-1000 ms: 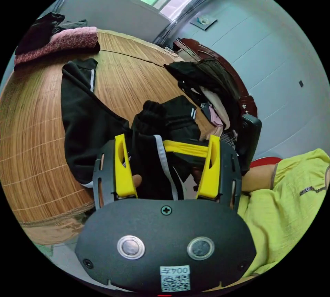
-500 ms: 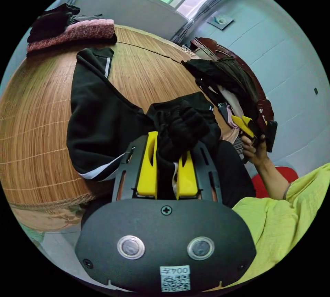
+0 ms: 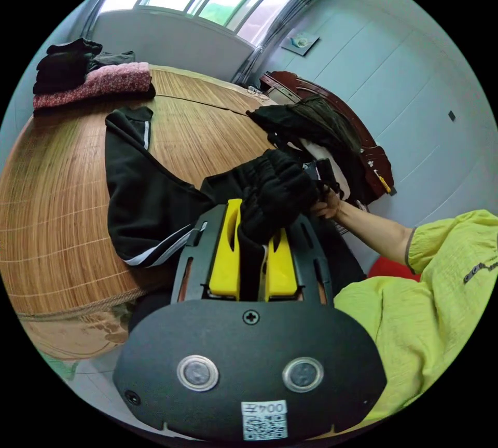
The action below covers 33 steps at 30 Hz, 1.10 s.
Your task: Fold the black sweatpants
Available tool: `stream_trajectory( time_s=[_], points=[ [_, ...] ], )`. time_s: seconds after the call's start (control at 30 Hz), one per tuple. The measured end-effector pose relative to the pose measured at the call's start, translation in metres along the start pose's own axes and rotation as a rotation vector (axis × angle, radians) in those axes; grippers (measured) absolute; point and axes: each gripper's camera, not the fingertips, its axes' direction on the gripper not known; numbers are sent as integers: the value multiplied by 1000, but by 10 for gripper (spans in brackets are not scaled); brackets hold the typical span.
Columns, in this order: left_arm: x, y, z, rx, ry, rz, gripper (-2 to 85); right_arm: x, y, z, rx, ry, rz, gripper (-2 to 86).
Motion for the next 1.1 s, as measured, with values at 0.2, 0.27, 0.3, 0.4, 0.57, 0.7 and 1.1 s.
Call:
stream_trajectory(
  time_s=[0.2, 0.27, 0.3, 0.4, 0.57, 0.7, 1.1],
  points=[
    [42, -83, -107, 116, -26, 166, 28, -175, -49, -69, 101, 196, -363, 60],
    [73, -136, -171, 191, -27, 244, 21, -248, -73, -92, 133, 284, -477, 60],
    [81, -150, -188, 212, -28, 265, 20, -299, -88, -106, 156, 351, -554, 60],
    [131, -218, -282, 325, -60, 362, 14, -430, -121, -132, 211, 528, -727, 59],
    [227, -309, -427, 473, -192, 494, 12, -610, -148, -153, 287, 828, -908, 58],
    [286, -337, -501, 575, -264, 567, 13, -725, -144, -167, 401, 996, -1015, 56],
    [374, -387, -605, 508, -432, 708, 22, -819, -131, -193, 366, 1196, -1057, 58]
  ],
)
